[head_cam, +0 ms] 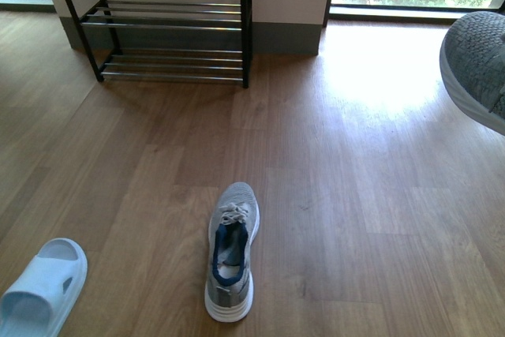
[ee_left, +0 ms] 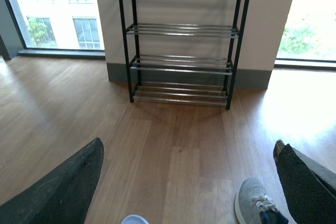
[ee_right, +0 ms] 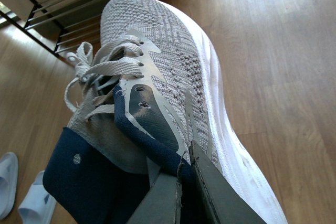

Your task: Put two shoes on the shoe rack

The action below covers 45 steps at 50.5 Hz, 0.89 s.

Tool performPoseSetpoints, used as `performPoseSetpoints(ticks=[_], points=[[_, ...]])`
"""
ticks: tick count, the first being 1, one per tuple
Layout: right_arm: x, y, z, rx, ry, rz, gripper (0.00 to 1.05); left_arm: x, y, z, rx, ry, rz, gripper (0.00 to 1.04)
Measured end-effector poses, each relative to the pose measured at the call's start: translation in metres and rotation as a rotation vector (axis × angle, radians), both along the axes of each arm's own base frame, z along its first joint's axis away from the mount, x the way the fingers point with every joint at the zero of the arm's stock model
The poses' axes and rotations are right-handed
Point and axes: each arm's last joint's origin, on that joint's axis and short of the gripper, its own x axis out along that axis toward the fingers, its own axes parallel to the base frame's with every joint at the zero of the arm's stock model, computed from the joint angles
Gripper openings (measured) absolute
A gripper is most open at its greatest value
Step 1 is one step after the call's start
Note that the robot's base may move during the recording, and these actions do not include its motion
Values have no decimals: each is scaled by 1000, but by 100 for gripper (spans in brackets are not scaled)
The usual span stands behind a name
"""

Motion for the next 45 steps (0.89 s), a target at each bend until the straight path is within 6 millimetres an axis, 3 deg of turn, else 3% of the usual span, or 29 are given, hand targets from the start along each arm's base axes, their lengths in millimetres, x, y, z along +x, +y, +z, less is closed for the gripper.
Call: performPoseSetpoints(ticks=[19, 24, 27, 31, 45], points=[[0, 0, -1, 4, 1, 7, 1, 0, 0, 0, -1, 0, 5, 95], [0, 0, -1, 4, 1, 8, 1, 4, 0, -1, -109, 78, 205, 95], [0, 0, -1, 3, 1, 5, 1, 14, 2, -3, -171, 130, 328, 95], [0, 0, -1, 3, 1, 5, 1, 26, 5, -6, -174, 177, 355, 95], [0, 0, -1, 3, 1, 6, 1, 105, 11, -37, -107, 407, 136, 95]])
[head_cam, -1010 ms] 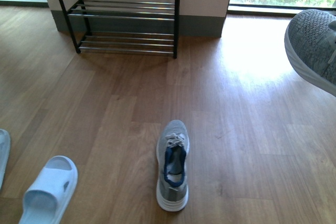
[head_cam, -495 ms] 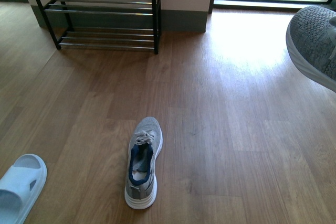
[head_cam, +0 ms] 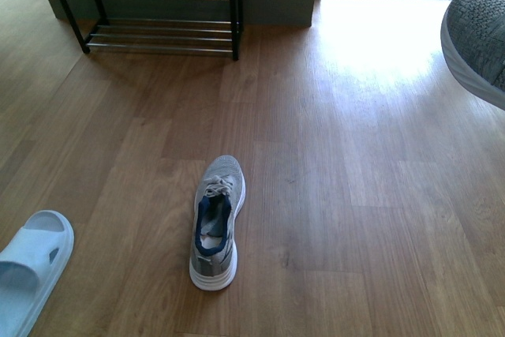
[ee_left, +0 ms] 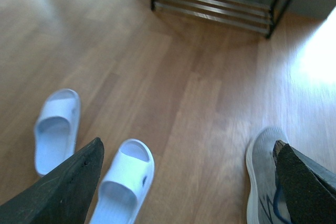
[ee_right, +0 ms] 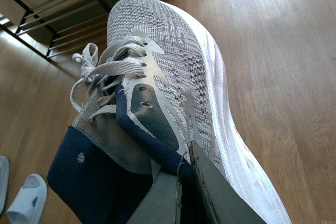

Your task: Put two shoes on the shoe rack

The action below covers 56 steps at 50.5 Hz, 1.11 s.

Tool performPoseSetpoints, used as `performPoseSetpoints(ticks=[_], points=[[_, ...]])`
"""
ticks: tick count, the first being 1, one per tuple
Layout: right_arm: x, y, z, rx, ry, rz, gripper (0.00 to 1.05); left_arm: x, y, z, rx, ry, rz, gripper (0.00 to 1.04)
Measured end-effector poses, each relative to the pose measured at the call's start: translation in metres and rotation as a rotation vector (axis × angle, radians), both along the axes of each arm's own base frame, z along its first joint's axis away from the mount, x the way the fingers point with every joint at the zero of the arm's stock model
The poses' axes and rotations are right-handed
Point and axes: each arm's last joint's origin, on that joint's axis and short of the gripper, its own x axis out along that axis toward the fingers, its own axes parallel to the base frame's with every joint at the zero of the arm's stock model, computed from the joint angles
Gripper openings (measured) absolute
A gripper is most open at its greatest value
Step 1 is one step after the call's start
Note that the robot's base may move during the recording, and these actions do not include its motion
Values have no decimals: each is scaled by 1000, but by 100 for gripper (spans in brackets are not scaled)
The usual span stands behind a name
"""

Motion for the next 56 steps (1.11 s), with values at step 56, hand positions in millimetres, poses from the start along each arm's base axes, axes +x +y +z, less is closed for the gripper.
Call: performPoseSetpoints(ticks=[56], points=[[0, 0, 0, 0, 0, 0, 1, 190, -95, -210, -64, 536, -581, 95]])
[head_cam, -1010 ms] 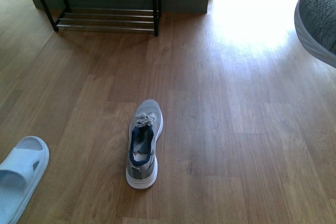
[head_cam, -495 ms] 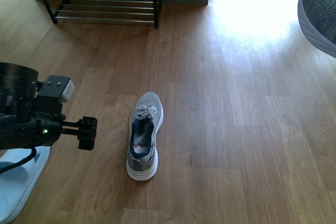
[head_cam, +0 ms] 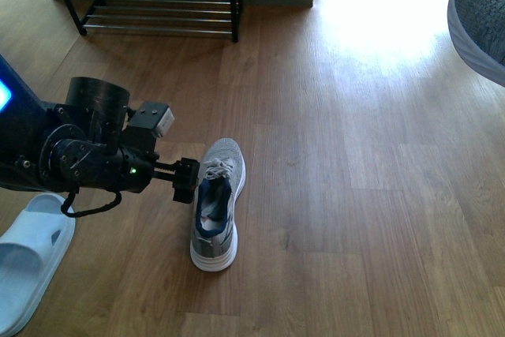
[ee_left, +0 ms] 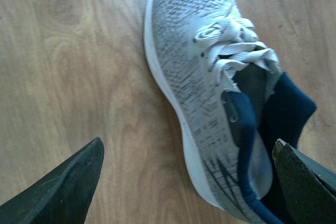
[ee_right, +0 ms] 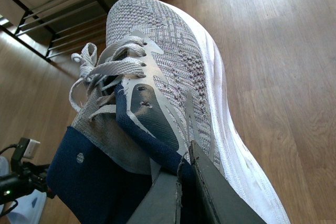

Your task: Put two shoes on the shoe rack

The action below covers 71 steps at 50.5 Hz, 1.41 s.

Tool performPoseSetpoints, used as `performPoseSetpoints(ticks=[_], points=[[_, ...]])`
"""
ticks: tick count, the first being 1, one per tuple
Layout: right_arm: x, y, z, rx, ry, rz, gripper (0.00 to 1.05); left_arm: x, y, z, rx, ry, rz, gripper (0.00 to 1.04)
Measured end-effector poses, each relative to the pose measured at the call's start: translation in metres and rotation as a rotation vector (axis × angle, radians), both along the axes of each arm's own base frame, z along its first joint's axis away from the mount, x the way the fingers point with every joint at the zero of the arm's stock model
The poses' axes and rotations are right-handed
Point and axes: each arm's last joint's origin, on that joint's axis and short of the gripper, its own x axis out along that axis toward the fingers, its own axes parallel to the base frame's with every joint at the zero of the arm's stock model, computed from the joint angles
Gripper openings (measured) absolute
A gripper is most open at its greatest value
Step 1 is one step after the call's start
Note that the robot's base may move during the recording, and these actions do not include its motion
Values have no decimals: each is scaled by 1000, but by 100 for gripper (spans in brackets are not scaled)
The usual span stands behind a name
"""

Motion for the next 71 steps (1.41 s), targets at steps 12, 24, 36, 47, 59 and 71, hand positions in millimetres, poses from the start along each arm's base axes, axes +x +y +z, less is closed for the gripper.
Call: performPoseSetpoints(ticks=[12, 24, 36, 47, 59, 71], points=[[0, 0, 0, 0, 0, 0, 1, 6, -21, -9, 28, 48, -59, 95], [0, 0, 0, 0, 0, 0, 1, 12, -37, -21, 56, 69, -86, 95], [0, 0, 0, 0, 0, 0, 1, 10, -43, -36, 106, 102, -83, 95], [0, 0, 0, 0, 0, 0, 1, 9, -42, -47, 160, 107, -59, 95], [0, 0, 0, 0, 0, 0, 1, 12, -37, -57, 224, 97, -2, 95], [0, 0, 0, 0, 0, 0, 1, 12, -38, -60, 232, 98, 23, 68]])
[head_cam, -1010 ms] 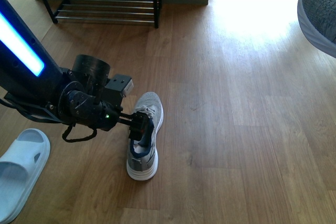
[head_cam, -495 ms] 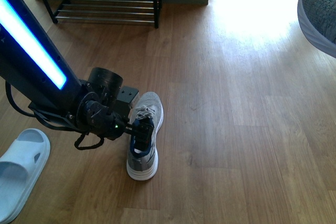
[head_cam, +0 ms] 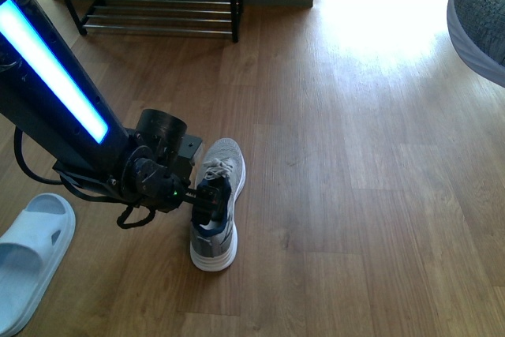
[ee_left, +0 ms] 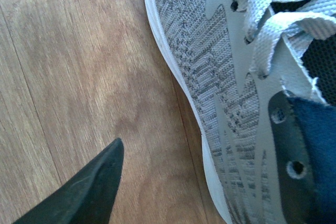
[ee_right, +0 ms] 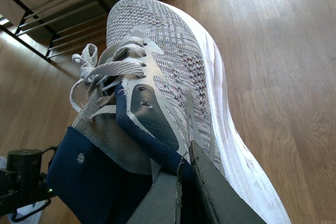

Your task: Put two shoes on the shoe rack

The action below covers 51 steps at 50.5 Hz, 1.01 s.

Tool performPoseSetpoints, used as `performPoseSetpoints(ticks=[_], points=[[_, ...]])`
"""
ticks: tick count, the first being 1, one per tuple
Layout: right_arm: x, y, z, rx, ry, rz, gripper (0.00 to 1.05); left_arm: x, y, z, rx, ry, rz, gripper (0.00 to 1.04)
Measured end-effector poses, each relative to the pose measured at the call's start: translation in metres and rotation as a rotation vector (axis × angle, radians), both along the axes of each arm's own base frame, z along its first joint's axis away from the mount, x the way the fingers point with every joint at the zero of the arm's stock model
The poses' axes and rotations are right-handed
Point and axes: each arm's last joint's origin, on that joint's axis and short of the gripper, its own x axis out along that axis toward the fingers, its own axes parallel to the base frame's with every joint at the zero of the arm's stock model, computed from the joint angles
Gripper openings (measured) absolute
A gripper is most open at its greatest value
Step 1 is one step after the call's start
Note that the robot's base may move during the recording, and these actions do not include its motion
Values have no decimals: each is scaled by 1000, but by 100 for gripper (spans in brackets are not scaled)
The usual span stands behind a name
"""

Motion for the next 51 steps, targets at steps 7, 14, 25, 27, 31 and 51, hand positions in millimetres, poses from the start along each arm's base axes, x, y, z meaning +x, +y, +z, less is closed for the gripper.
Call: performPoseSetpoints(ticks=[7, 14, 25, 27, 31, 51], points=[[0, 0, 0, 0, 0, 0, 1, -2, 0, -1, 2, -5, 6, 46], [0, 0, 0, 0, 0, 0, 1, -2, 0, -1, 10, -13, 19, 17], [0, 0, 0, 0, 0, 0, 1, -6, 2, 0, 2, -33, 37, 1], [0, 0, 0, 0, 0, 0, 1, -9, 4, 0, 3, -37, 45, 1], [0, 0, 0, 0, 0, 0, 1, -17, 10, 6, -5, -54, 68, 1], [0, 0, 0, 0, 0, 0, 1, -38, 41, 130, -27, -405, 218, 1]])
